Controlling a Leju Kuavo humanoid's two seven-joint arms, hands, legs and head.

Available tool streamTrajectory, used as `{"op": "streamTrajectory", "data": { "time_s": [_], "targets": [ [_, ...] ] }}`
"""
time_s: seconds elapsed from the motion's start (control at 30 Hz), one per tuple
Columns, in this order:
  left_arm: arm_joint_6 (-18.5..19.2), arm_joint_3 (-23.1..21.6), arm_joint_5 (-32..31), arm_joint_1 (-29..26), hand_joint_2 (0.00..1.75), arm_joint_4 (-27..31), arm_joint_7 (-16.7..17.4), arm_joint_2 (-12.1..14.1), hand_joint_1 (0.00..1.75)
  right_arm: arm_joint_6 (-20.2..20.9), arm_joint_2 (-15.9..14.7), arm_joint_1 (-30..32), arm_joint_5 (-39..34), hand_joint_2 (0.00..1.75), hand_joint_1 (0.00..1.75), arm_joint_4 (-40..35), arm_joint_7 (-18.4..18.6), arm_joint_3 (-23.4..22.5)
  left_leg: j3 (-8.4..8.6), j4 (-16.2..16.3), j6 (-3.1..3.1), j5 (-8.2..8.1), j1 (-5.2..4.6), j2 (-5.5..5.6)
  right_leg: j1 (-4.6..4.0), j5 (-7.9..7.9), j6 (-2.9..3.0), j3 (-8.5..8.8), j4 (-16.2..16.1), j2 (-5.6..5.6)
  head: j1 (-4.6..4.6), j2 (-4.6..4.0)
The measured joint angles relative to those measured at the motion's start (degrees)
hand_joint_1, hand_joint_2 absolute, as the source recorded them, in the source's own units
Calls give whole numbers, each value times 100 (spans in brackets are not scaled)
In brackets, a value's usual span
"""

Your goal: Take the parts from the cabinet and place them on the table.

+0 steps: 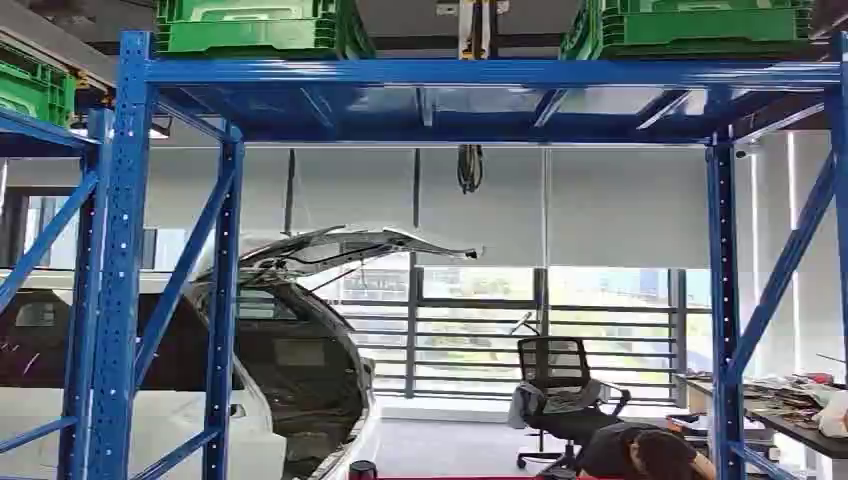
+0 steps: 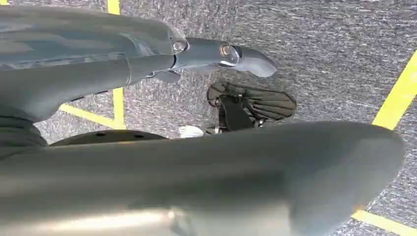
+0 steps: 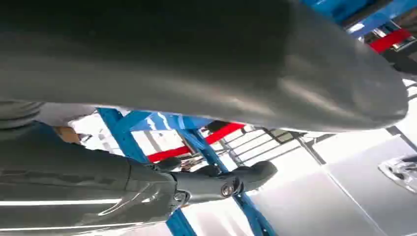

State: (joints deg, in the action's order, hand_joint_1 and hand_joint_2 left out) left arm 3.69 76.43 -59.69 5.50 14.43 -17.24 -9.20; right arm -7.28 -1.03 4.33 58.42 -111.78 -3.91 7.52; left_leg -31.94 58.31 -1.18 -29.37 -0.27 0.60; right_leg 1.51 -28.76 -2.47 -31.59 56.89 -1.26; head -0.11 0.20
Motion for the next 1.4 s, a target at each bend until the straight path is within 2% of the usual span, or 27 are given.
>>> {"op": "streamTrajectory", "data": {
  "time_s": [0.07, 0.13, 0.2, 0.23, 0.27, 0.3, 0.33, 0.4, 0.47, 0.53, 0.6, 0.63, 0.67, 0.73, 0.77, 0.8, 0.83, 0.9, 0.97, 1.07, 1.13, 1.17, 1.23, 1.27, 1.3, 1.33, 1.4],
  "targets": [
    [0, 0, -7, 3, 0, 0, 0, 0, 0, -4, 0, -1, -7, 0, 0, -4, -20, 0, 16, -52, -66, 25, 13, -3, -8, 0, -55, 15, -24, -5, 0, 0],
    [0, 0, -26, 5, 0, 0, -7, -9, 0, -15, -7, -3, -33, 0, 0, -4, -44, 0, 63, -130, -136, 69, 53, -37, -13, -228, -58, -107, 274, 55, 0, 0],
    [0, 0, -28, 1, 0, 0, -7, -15, 0, -15, -7, 13, -50, 0, 0, -2, -66, 7, 61, -129, -144, 67, 48, -48, -10, -677, -71, -552, 1194, 62, 0, 0],
    [0, 0, -31, -4, 0, 0, -7, -15, 0, -17, -9, 29, -61, 0, 0, 7, -70, 2, 61, -127, -145, 64, 45, -50, -14, -808, -76, -772, 1633, 61, 0, 0],
    [0, 0, -31, -9, 0, 0, -7, -15, 0, -15, -11, 38, -66, 0, 0, 18, -83, 0, 66, -125, -143, 57, 44, -50, -13, -802, -75, -893, 1837, 63, 0, 0],
    [0, 0, -31, -10, 0, 0, -7, -15, 0, -17, -11, 46, -72, 0, 0, 22, -87, 2, 79, -125, -135, 44, 45, -49, -13, -663, -71, -869, 1736, 66, 0, 0],
    [0, 0, -31, -10, 0, 0, -7, -15, 0, -17, -11, 47, -76, 0, 0, 22, -96, 2, 101, -123, -121, 28, 45, -45, -12, -410, -65, -710, 1370, 75, 0, 0],
    [0, 0, -31, -9, 0, 0, -7, -28, 0, -17, -13, 40, -79, 0, 0, 20, -105, 4, 164, -116, -76, -24, 46, -42, -14, 128, -21, -256, 351, 115, 0, 0],
    [0, 0, -31, -2, 0, 0, -7, -31, 0, -24, -11, 35, -85, 0, 0, 15, -120, 4, 138, -86, -1, -67, 13, -44, -64, 53, 47, -148, 84, 126, 0, 0],
    [0, 0, -33, -10, 0, 0, -9, -31, 0, -31, -13, 58, -90, 0, 0, 13, -142, 2, 143, -119, 44, -69, 32, -50, -83, 31, 93, -172, 109, 112, 2, 0],
    [0, 0, -31, 2, 0, 0, -9, -31, 0, -44, -11, 52, -98, 0, 0, 0, -151, -2, 165, -98, 115, -148, 54, -54, -29, 46, 166, -125, 51, 113, 0, 0],
    [0, 0, -31, 9, 0, 0, -20, -31, 0, -50, -9, 45, -98, 0, 0, -15, -157, -2, 88, 91, 140, -258, 48, -52, -31, 28, 200, -105, 43, 117, 4, 0],
    [0, 0, -33, 10, 0, 0, -20, -33, 0, -52, -7, 36, -98, 0, 0, -17, -160, -2, -96, 461, 165, -441, 61, -52, -30, 13, 223, -91, 43, 122, 2, 0],
    [0, 0, -33, -6, 0, 0, -20, -31, 0, -52, -7, 39, -98, 0, 0, -15, -160, -2, -641, 1471, 207, -810, 93, -52, -35, -23, 252, -62, 46, 123, 4, 0],
    [0, 0, -33, -19, 0, 0, -20, -31, 0, -52, -7, 42, -98, 0, 0, -13, -160, -2, -822, 1745, 218, -820, 102, -52, -34, -44, 250, -36, 48, 115, 4, 0],
    [0, 0, -33, -25, 0, 0, -20, -33, 0, -52, -7, 48, -98, 0, 0, -11, -160, -2, -852, 1704, 231, -677, 115, -52, -31, -72, 243, 2, 48, 104, 2, 0],
    [0, 0, -33, -26, 0, 0, -20, -31, 0, -52, -5, 50, -98, 0, 0, -11, -160, -2, -758, 1405, 239, -419, 133, -52, -28, -106, 229, 50, 51, 93, 4, 0],
    [0, 0, -33, -21, 0, 0, -26, -31, 0, -61, 2, 49, -94, 0, 0, -15, -162, -2, -366, 421, 234, 201, 155, -53, -15, -198, 179, 179, 55, 82, 2, 0],
    [2, -2, -37, -17, 0, -2, -33, -33, 0, -120, 11, 33, -26, 0, 0, -20, -203, -2, -204, 116, 179, 146, 124, -44, -48, -264, 90, 200, 82, 63, 4, 0],
    [4, -2, -48, -29, 0, -2, -35, -31, 0, -225, 13, 33, 114, 0, 0, -35, -280, 4, -217, 109, 74, 70, 90, -40, -27, -265, 11, 215, 18, 75, 4, 0],
    [7, 0, -50, -22, 0, -2, -37, -31, 0, -243, 11, 23, 131, 0, 0, -42, -291, 7, -136, 47, -9, 61, 126, -43, -18, -403, -41, 189, 193, 101, 4, 2],
    [7, -2, -50, -11, 0, -2, -37, -33, 0, -238, 11, 15, 116, 0, 0, -44, -299, 9, -121, 47, -41, 42, 126, -43, -23, -547, -43, 27, 511, 102, 4, 0],
    [9, -2, -50, -6, 0, -2, -37, -33, 0, -208, 0, 36, 50, 0, 0, -29, -321, 9, -82, 48, -88, 2, 98, -47, -27, -910, -49, -513, 1474, 103, 2, 0],
    [7, -2, -50, -9, 0, -2, -37, -33, 0, -183, -7, 51, 28, 0, 0, -20, -330, 9, -58, 48, -103, -23, 81, -46, -29, -956, -41, -758, 1841, 103, 2, 0],
    [7, -2, -50, -17, 0, -2, -37, -33, 0, -155, -11, 65, -2, 0, 0, -4, -332, 9, -17, 48, -112, -51, 65, -43, -35, -857, -28, -862, 1904, 103, 2, 0],
    [7, -2, -50, -25, 0, -2, -37, -33, 0, -140, -18, 77, -26, 0, 0, 0, -334, 9, 37, 48, -115, -89, 46, -36, -53, -595, 5, -815, 1663, 103, 2, 0],
    [7, -2, -50, -24, 0, -2, -37, -33, 0, -114, -31, 71, -72, 0, 0, -2, -341, 9, 165, 46, -110, -171, 14, -25, -107, 56, 112, -469, 685, 104, 2, 0]
  ]
}}
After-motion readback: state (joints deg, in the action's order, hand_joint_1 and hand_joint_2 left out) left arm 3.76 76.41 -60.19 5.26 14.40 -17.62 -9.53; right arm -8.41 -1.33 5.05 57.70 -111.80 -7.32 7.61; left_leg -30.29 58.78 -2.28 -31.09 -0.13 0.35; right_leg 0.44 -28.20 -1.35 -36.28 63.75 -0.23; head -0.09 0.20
